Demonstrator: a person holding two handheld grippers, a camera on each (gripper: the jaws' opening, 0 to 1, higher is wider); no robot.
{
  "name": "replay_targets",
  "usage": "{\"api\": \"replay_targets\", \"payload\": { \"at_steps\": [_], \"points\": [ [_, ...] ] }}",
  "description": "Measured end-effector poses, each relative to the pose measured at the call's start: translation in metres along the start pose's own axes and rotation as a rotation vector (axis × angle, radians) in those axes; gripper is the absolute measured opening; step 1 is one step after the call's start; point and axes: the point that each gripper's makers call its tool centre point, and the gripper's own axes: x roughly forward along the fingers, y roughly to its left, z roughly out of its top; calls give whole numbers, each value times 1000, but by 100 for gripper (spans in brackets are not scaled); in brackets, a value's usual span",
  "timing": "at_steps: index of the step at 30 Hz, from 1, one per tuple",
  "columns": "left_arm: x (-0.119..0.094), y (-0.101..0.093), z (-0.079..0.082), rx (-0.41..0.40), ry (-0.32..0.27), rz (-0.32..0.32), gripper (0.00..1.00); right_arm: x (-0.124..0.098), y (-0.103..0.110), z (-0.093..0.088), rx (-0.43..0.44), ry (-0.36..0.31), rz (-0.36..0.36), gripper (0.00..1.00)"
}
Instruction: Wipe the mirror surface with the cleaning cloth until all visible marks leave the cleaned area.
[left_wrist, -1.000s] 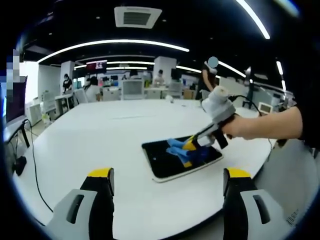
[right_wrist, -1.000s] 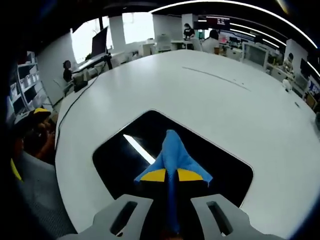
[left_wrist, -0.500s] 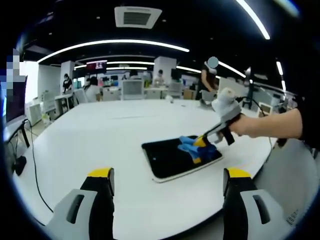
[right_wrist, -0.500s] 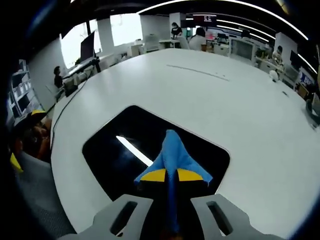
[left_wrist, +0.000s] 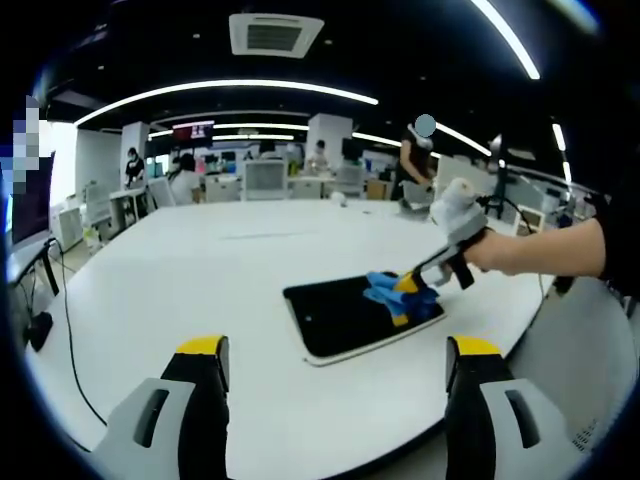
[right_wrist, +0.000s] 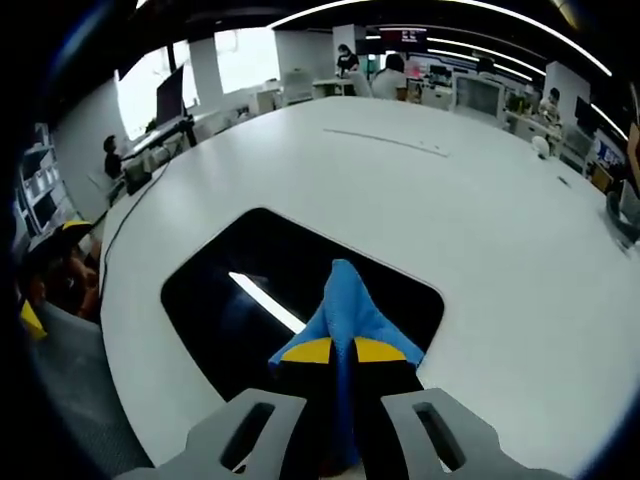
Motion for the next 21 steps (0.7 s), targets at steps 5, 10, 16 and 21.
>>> {"api": "replay_targets", "payload": {
  "at_steps": [5,10,16,21],
  "points": [
    [0,0,-1,3,4,-1,90,-7,-5,-5,13,10,-13,1],
    [0,-1,-1,5,7,-5,89,-13,-10,-10,24,15,-25,1],
    [0,1,1,1,-4,4,90,-15,-11,-11,48,12,-24,1],
    [1,1,0,3,-1,1,90,-14,-12,-11,27,10,-32,1]
  ]
}}
